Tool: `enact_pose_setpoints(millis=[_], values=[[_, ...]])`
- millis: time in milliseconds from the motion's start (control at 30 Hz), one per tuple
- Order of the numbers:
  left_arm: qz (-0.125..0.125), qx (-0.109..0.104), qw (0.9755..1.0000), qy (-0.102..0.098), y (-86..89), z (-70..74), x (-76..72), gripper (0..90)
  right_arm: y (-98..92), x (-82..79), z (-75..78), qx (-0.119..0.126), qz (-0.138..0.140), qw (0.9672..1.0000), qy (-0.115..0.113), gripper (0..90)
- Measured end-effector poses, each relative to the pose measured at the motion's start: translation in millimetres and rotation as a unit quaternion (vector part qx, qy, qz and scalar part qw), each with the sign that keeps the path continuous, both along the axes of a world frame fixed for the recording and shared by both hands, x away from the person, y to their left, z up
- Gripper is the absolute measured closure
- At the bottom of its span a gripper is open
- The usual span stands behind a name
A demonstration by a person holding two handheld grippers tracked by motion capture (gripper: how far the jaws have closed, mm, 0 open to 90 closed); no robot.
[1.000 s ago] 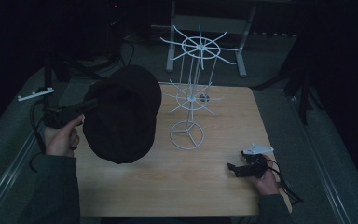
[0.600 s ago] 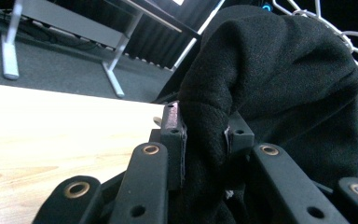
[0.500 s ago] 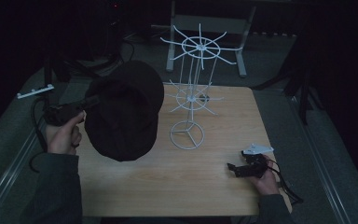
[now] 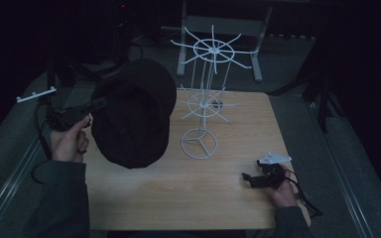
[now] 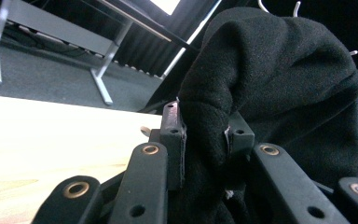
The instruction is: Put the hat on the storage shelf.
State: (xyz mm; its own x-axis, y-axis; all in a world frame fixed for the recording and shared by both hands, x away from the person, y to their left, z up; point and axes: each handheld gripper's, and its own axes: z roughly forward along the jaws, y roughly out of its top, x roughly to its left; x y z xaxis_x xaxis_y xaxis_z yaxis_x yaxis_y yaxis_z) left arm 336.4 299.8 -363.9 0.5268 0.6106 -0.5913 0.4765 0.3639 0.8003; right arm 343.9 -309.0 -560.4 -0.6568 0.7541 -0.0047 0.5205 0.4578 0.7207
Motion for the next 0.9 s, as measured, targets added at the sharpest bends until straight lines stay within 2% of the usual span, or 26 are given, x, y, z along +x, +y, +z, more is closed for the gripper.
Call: enact_pose_setpoints(millis=[533, 900], values=[[-0.002, -0.016, 0.9998, -0.011, -0.8, 9.3, -0.2, 75.8, 0.0, 0.0, 0.0, 0.0, 0.0, 1.0, 0.0, 13.7], [-0.003, -0.036, 0.9991, -0.02, -2.4, 15.1, 1.3, 75.7, 0.0, 0.0, 0.0, 0.0, 0.0, 1.0, 0.0, 13.7]])
